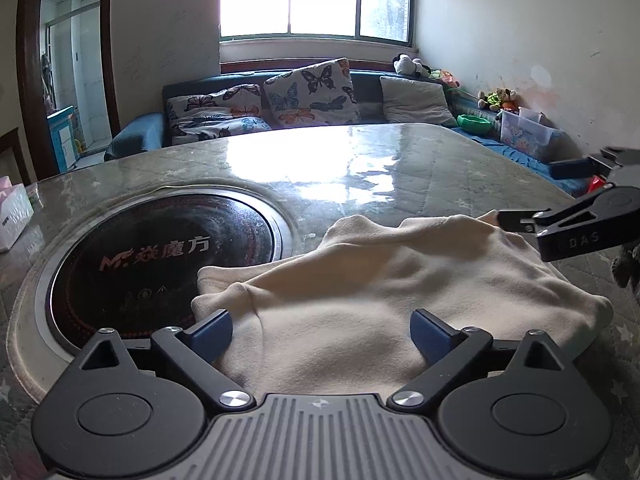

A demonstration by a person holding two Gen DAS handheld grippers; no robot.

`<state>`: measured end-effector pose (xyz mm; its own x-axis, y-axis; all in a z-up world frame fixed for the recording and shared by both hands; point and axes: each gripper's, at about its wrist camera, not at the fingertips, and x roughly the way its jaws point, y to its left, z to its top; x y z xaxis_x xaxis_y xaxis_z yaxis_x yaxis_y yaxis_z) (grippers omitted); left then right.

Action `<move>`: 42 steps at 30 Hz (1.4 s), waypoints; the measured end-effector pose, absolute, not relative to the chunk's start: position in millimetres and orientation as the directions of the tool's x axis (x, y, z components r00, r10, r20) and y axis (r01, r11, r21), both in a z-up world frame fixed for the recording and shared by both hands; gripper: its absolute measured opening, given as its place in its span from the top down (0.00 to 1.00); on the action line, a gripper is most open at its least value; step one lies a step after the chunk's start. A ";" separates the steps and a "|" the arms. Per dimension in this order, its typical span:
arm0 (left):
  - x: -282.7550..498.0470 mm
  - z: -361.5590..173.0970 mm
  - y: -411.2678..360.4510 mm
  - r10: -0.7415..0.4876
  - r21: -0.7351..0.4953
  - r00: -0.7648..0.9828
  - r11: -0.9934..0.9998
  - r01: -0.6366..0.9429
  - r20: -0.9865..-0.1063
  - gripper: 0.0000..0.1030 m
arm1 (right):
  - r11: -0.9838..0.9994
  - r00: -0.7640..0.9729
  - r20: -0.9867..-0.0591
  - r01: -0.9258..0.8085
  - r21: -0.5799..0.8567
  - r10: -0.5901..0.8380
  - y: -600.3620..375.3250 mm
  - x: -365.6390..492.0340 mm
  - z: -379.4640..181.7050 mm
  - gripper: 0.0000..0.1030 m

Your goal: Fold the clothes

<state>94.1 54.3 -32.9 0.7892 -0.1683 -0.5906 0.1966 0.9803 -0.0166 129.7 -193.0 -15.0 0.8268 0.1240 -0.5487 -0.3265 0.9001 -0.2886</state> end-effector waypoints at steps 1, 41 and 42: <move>94.0 -33.4 54.5 -0.168 -0.018 0.790 0.981 0.195 -0.589 0.05 | 0.890 0.821 -0.553 -0.348 -0.294 0.138 -188.1 132.0 -14.4 0.00; 90.8 -38.1 59.2 -0.201 -0.077 0.786 0.978 0.193 -0.584 0.00 | 0.692 0.677 -0.657 -0.648 -0.318 0.332 -78.8 181.7 -25.8 0.00; 90.8 -38.1 59.5 -0.202 -0.077 0.786 0.978 0.193 -0.584 0.00 | 0.688 0.676 -0.661 -0.649 -0.325 0.325 -76.2 183.3 -30.1 0.00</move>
<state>90.8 59.5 -38.1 0.7862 -0.2015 -0.5842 0.1933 0.9781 -0.0773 183.3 -76.2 -30.1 0.6760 0.3254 -0.6611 -0.6489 0.6881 -0.3247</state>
